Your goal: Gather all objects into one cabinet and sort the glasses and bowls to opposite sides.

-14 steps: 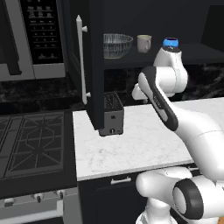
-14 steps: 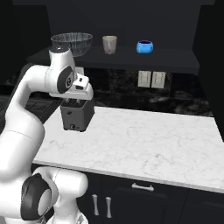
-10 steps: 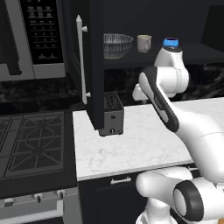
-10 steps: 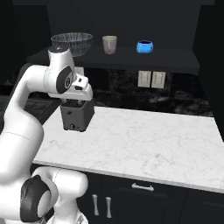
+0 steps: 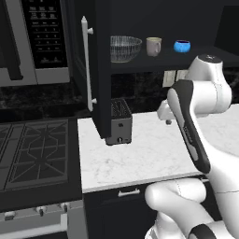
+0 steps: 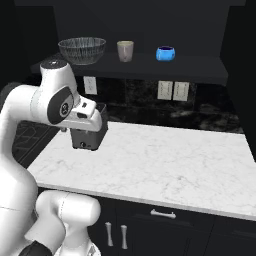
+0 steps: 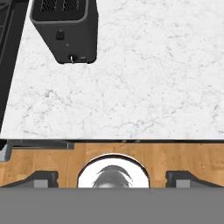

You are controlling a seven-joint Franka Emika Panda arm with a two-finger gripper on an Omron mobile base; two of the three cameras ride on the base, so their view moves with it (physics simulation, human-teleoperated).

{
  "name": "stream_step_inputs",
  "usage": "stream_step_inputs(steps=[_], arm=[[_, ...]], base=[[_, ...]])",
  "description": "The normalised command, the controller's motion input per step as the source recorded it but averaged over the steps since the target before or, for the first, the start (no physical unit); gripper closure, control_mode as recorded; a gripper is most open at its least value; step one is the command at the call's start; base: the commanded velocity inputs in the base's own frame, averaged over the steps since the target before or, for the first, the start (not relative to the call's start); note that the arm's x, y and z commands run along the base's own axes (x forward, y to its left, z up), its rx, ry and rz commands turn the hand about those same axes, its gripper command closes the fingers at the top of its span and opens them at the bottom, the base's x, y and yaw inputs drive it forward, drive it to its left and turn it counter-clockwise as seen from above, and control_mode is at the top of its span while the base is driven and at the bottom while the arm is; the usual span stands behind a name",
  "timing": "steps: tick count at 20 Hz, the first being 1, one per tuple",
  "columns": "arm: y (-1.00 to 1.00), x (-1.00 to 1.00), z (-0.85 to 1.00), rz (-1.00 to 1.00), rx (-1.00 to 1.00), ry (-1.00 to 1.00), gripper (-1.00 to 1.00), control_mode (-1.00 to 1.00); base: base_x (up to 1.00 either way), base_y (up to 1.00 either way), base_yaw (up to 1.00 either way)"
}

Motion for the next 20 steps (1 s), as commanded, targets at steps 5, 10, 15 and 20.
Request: stream_step_inputs(steps=[5,10,15,20], arm=[[-0.07,-0.76,0.24,-0.03,0.0,0.06,-1.0,-1.0],[0.0,-0.68,0.14,-0.04,-0.01,0.09,-1.0,-1.0],[-0.12,-0.59,0.0,0.0,-0.05,0.02,-1.0,-1.0],[0.0,-0.08,0.0,0.0,-0.1,0.0,-1.0,-1.0]], base=[[0.0,0.0,0.0],[0.0,0.0,0.0],[0.0,0.0,0.0],[0.0,0.0,0.0]])
